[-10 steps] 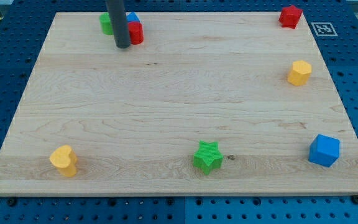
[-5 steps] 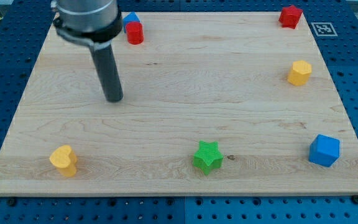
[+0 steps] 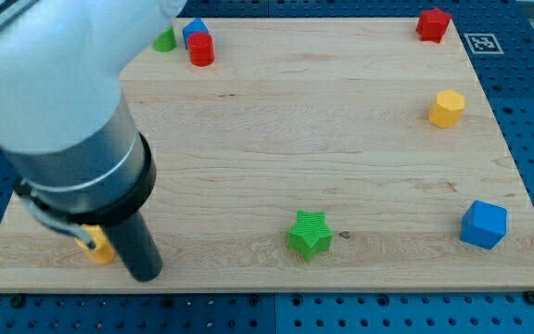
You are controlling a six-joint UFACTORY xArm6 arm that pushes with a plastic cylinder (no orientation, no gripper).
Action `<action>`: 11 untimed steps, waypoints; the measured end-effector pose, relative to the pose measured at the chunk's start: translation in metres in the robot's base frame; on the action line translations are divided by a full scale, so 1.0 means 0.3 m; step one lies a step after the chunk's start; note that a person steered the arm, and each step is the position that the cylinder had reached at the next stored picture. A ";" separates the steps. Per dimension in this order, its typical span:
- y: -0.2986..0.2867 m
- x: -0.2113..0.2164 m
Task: Push the yellow heart slightly towards the top right of the board
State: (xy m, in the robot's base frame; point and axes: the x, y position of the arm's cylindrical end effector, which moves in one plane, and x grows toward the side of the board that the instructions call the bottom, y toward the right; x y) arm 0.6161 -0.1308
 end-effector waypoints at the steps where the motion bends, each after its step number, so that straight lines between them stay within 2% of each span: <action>1: -0.031 0.008; 3: -0.347 0.000; 7: -0.347 -0.082; 11: -0.130 -0.081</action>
State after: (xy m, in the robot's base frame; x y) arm 0.5918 -0.1698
